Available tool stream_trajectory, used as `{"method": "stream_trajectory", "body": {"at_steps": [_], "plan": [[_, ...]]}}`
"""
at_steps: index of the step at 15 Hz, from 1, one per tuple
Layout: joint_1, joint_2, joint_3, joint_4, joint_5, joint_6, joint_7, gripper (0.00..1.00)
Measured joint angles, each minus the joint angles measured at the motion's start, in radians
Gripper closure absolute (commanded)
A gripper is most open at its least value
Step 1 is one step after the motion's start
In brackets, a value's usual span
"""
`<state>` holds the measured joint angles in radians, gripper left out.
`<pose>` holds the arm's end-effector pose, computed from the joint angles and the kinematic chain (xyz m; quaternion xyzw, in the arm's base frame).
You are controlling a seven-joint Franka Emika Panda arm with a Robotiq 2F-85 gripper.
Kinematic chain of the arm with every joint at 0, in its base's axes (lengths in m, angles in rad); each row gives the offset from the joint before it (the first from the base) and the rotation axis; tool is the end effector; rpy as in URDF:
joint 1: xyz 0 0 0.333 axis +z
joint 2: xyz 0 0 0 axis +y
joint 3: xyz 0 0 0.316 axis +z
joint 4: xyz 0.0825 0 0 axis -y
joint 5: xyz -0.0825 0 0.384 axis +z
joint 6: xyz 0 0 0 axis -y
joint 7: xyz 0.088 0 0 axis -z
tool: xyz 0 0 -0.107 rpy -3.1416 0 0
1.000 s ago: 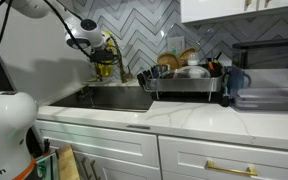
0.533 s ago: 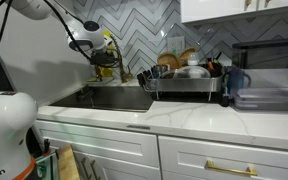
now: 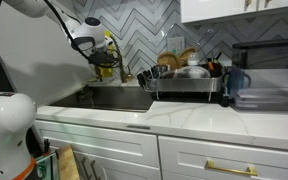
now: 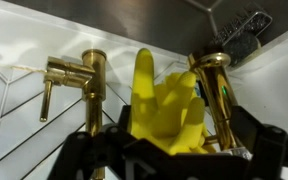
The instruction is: Hang the gloves under the tap
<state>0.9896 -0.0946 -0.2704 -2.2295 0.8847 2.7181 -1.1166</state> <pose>0.4315 0.3370 0.4651 -0.7833 -0.4869 -0.3065 0.2353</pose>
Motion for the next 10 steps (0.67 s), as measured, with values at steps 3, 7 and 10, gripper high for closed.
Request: {"method": "stream_trajectory", "body": {"at_steps": [3,7,10], "plan": [[-0.143,-0.048,0.104,-0.04,-0.133,-0.044,0.082,0.0],[-0.16,-0.064,0.118,-0.055,-0.143,-0.049,0.083,0.0],[-0.253,-0.065,0.204,-0.05,-0.166,-0.049,0.104,0.0]]}}
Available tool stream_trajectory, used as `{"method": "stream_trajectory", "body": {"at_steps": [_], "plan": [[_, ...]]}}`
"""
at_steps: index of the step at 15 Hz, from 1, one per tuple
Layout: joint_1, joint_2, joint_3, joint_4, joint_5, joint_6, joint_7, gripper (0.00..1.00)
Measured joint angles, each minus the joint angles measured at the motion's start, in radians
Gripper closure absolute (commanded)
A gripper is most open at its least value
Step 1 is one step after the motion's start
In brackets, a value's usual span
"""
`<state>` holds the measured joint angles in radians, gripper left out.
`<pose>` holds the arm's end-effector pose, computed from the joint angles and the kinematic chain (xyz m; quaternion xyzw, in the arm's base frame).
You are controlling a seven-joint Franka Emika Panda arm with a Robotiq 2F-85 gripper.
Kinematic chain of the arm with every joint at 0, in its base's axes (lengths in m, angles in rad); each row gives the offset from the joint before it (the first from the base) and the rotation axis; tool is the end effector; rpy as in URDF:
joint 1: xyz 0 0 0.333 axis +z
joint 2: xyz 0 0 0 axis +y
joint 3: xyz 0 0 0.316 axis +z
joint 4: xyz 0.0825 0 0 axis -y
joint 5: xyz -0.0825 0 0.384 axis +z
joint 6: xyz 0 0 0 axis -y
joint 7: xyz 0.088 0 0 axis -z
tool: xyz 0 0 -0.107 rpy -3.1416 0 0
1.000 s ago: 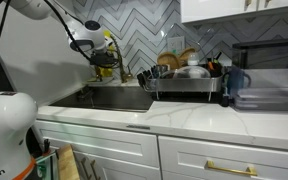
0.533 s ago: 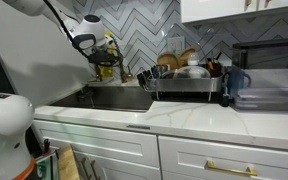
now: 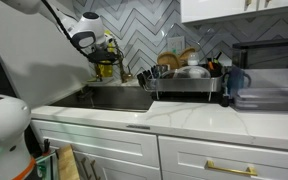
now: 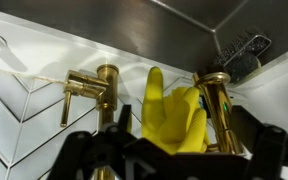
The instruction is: Hang the gloves under the tap
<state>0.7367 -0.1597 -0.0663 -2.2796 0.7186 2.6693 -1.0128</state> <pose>0.4273 0.3125 0.4761 -0.7927 -0.4985 -0.2901 0.1972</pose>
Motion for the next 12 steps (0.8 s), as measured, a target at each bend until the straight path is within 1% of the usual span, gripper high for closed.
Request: {"method": "stream_trajectory", "body": {"at_steps": [2,5,7,9,12], "plan": [[-0.079,-0.013,0.053,0.001,-0.047,-0.005,0.027,0.0],[-0.173,-0.059,0.103,0.005,-0.09,-0.045,0.048,0.0],[-0.206,-0.093,0.118,0.019,-0.082,-0.09,0.048,0.0],[-0.22,-0.121,0.125,0.045,-0.063,-0.155,0.048,0.0],[-0.241,-0.15,0.136,0.098,-0.069,-0.295,0.048,0.0]]}}
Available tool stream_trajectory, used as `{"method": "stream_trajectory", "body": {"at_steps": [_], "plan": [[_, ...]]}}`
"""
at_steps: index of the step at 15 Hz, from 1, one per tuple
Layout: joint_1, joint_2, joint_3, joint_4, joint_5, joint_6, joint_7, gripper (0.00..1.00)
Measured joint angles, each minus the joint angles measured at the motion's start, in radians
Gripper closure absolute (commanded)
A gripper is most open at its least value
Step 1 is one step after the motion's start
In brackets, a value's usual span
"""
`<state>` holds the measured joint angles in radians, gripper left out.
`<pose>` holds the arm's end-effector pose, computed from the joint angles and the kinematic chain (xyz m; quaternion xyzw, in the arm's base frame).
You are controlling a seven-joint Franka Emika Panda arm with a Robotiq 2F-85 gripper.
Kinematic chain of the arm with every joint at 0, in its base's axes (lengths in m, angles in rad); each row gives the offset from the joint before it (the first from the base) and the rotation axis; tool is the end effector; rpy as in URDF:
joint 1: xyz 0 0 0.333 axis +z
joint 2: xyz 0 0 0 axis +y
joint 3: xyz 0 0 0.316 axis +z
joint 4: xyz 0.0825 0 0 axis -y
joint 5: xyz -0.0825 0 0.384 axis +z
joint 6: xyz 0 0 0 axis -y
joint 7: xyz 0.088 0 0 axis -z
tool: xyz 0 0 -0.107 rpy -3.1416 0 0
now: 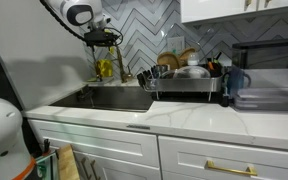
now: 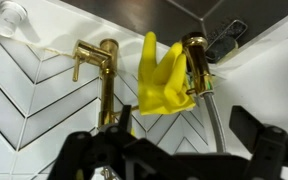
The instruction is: Hang the gloves under the tap
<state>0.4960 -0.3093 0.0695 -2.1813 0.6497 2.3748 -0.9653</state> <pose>0.4194 0.2781 0.5742 -0.7793 -0.5176 -0.2848 0.2091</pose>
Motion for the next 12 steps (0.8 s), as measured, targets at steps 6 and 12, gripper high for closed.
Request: {"method": "stream_trajectory", "body": {"at_steps": [6,12], "plan": [[-0.038,-0.018,0.024,0.091,-0.048,-0.146,0.0,0.0],[-0.069,-0.011,0.049,0.106,-0.056,-0.136,0.044,0.0]]}}
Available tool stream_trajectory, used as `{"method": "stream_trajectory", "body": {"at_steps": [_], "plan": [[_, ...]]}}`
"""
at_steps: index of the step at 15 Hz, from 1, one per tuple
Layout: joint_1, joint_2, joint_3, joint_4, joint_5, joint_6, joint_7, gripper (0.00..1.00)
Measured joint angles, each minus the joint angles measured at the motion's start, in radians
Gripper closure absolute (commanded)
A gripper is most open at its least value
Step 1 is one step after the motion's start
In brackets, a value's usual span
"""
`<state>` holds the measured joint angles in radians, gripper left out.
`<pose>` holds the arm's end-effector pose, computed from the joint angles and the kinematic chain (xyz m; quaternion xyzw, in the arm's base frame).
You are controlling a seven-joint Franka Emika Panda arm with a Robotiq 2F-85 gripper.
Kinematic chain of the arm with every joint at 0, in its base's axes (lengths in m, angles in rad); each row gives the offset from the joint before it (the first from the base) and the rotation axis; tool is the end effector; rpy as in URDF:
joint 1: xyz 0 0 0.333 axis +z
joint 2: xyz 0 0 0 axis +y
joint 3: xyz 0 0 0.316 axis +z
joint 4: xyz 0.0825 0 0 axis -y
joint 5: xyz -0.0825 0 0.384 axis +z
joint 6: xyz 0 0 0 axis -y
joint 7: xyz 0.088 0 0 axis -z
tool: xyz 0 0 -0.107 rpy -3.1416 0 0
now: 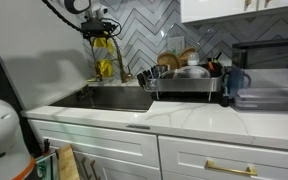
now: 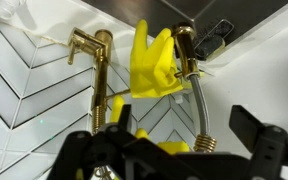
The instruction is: Hang the gloves under the tap
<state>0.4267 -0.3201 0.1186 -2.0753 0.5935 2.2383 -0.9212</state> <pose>0.4156 0.2804 0.6188 -0.7734 -0.5357 -0.2730 0.2006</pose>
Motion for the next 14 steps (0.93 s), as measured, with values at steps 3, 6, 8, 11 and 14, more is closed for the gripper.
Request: {"method": "stream_trajectory", "body": {"at_steps": [3,6,8,11,14], "plan": [[-0.037,0.001,0.022,0.042,-0.036,0.001,0.118,0.0],[-0.052,0.008,0.034,0.101,-0.049,0.001,0.227,0.0],[-0.052,0.023,0.041,0.139,-0.051,0.001,0.275,0.0],[-0.051,0.031,0.041,0.149,-0.051,0.001,0.277,0.0],[-0.051,0.032,0.04,0.149,-0.051,0.001,0.277,0.0]]}}
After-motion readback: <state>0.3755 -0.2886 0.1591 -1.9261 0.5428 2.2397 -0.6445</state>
